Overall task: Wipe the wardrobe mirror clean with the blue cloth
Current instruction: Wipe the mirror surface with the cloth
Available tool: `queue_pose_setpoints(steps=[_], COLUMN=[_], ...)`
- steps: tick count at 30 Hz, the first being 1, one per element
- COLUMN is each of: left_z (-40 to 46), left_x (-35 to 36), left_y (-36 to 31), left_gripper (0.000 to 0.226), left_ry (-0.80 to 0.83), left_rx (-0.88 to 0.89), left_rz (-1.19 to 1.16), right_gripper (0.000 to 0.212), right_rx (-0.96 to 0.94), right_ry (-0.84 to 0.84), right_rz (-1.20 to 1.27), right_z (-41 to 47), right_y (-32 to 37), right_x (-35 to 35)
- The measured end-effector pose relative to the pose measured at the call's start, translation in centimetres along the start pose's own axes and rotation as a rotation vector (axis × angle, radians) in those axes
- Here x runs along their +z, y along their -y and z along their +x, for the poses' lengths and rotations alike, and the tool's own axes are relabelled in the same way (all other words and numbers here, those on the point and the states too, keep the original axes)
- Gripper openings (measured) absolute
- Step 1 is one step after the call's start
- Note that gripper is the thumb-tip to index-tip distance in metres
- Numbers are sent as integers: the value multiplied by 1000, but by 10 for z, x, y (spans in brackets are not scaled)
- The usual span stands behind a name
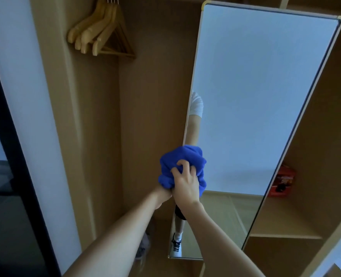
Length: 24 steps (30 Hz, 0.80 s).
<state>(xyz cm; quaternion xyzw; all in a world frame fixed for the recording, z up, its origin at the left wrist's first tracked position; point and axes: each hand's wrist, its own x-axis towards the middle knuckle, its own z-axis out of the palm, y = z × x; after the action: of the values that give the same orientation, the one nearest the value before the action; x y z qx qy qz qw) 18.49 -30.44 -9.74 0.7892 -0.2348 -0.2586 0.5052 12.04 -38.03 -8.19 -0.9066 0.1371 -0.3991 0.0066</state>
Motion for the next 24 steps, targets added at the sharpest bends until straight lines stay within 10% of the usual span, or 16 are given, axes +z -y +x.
queue_pose_setpoints(steps=[5,14,24], left_z=[-15,-11,-26], left_x=[0,5,-3], left_y=[-5,-9,-1], left_gripper=[8,50,39], left_ry=[16,29,18], left_rx=[-35,-39,-95], left_rz=[120,-62,31], right_gripper=[25,35,31], right_rx=[92,-19,21], right_ry=[92,-274,303], right_rz=[12,-50,-295], right_z=[0,77,-3], right_y=[13,54,27], right_x=[-11,-80,-11])
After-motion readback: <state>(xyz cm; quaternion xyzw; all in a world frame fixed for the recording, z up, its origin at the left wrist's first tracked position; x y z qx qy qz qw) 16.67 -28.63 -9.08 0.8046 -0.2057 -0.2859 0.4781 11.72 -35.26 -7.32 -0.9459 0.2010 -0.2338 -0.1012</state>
